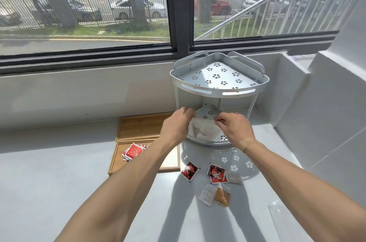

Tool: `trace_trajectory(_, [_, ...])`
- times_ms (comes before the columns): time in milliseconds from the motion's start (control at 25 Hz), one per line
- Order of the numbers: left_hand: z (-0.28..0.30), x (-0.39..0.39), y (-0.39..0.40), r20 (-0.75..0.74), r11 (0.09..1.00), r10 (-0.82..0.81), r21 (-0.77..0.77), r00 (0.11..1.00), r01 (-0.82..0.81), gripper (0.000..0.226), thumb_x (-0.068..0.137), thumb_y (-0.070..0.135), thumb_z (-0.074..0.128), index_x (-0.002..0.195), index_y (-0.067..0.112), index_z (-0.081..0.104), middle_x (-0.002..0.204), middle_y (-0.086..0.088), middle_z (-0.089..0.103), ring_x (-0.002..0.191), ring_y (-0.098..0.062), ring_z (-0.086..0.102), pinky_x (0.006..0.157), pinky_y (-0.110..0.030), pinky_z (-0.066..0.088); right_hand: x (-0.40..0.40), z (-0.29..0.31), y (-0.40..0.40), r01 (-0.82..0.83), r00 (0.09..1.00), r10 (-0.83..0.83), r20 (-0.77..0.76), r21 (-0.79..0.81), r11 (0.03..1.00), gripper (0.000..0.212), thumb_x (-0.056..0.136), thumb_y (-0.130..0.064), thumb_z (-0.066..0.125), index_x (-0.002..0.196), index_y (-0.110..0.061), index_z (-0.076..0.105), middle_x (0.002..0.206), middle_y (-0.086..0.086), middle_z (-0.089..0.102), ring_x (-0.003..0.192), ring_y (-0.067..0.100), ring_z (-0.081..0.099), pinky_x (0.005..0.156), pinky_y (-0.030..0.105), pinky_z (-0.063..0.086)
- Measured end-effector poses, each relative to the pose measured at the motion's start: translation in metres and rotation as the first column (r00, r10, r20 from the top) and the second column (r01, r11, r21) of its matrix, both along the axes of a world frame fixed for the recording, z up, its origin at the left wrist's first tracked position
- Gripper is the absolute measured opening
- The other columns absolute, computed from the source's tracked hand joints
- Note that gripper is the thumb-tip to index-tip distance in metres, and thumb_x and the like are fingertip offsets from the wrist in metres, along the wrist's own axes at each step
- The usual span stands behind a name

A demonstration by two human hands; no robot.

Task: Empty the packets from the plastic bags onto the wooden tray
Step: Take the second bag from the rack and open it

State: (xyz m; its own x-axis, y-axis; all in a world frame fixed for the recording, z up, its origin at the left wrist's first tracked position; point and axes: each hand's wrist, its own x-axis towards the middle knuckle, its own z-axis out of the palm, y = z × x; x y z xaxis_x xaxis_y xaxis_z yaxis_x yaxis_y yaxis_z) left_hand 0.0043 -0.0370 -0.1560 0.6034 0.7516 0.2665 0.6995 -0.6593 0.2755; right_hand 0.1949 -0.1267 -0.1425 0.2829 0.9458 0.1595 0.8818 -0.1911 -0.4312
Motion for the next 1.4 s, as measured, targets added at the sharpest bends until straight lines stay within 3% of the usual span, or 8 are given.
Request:
trace_trajectory(160, [0.019,-0.039,-0.026,0.092,0.999,-0.021,0.028,0.996,0.018,0.015,0.096,0.017,0.055,0.111,0.022,0.056,0.106,0.001,0.059,0.095,-0.020,0.055,0.059,-0.035,0.045,-0.032,0.017,-0.025,-0.049,0.994,0.056,-0.094,0.072,0.996,0.013,0.093,-0.026,0.064,0.096,-0.020,0.076,0.091,-0.003,0.077,0.086,0.019,0.068,0.073,0.036,0.055])
trace_trajectory(280, [0.021,-0.079,-0.048,0.179,1.000,0.001,0.007,0.984,-0.002,0.014,0.100,0.023,0.049,0.107,0.021,0.061,0.104,0.002,0.060,0.093,-0.018,0.056,0.062,-0.036,0.049,-0.067,0.019,-0.048,-0.088,0.962,0.098,-0.256,0.052,0.995,0.008,0.089,-0.024,0.070,0.090,-0.021,0.077,0.082,-0.009,0.073,0.075,0.005,0.065,0.072,0.023,0.054])
trace_trajectory(440, [-0.002,-0.148,-0.085,0.283,0.993,0.002,-0.112,0.959,0.031,0.012,0.098,0.021,0.052,0.099,0.022,0.064,0.101,0.006,0.061,0.091,-0.016,0.058,0.066,-0.036,0.052,-0.126,0.003,-0.080,-0.285,0.899,0.237,-0.370,-0.081,0.955,0.002,0.082,-0.023,0.075,0.082,-0.024,0.076,0.075,-0.013,0.073,0.069,-0.002,0.066,0.071,0.020,0.057])
trace_trajectory(640, [-0.034,-0.222,-0.110,0.297,0.958,0.118,-0.284,0.947,-0.030,0.011,0.098,0.013,0.055,0.098,0.019,0.065,0.104,0.006,0.060,0.092,-0.013,0.056,0.077,-0.035,0.051,-0.207,-0.027,-0.102,-0.299,0.883,0.211,-0.420,-0.157,0.941,0.010,0.077,-0.026,0.069,0.068,-0.031,0.069,0.064,-0.021,0.068,0.069,-0.005,0.063,0.059,0.008,0.042])
trace_trajectory(960, [-0.043,-0.275,-0.137,0.302,0.884,0.365,-0.410,0.881,-0.226,0.008,0.094,0.023,0.058,0.101,0.024,0.060,0.107,0.008,0.054,0.089,-0.010,0.059,0.074,-0.027,0.050,-0.286,-0.054,-0.116,-0.184,0.880,0.095,-0.466,-0.149,0.972,0.004,0.076,-0.030,0.063,0.075,-0.030,0.067,0.063,-0.012,0.066,0.063,0.004,0.060,0.061,0.024,0.050])
trace_trajectory(1120, [-0.039,-0.285,-0.154,0.287,0.613,0.665,-0.738,0.690,-0.283,0.026,0.084,0.048,0.063,0.079,0.024,0.055,0.075,0.011,0.061,0.066,-0.009,0.056,0.062,-0.024,0.046,-0.316,-0.062,-0.122,-0.082,0.906,0.037,-0.421,-0.088,0.993,0.006,0.082,-0.027,0.065,0.076,-0.028,0.066,0.069,-0.014,0.066,0.067,0.004,0.061,0.061,0.021,0.048])
trace_trajectory(1240, [-0.036,-0.290,-0.163,0.155,0.314,0.684,-0.945,0.713,-0.095,0.040,0.081,0.057,0.063,0.081,0.017,0.065,0.073,0.007,0.068,0.063,-0.011,0.061,0.055,-0.023,0.049,-0.338,-0.068,-0.131,-0.083,0.936,0.067,-0.347,-0.031,0.996,0.004,0.083,-0.020,0.069,0.085,-0.024,0.068,0.079,-0.013,0.068,0.069,0.008,0.063,0.064,0.026,0.051])
trace_trajectory(1400, [-0.035,-0.302,-0.161,0.128,0.262,0.652,-0.963,0.747,-0.064,0.014,0.084,0.024,0.062,0.075,0.015,0.069,0.073,0.002,0.071,0.062,-0.011,0.062,0.053,-0.024,0.049,-0.353,-0.071,-0.135,-0.180,0.920,0.147,-0.363,-0.060,0.982,0.009,0.082,-0.033,0.071,0.089,-0.030,0.067,0.077,-0.012,0.067,0.070,0.004,0.065,0.065,0.026,0.054])
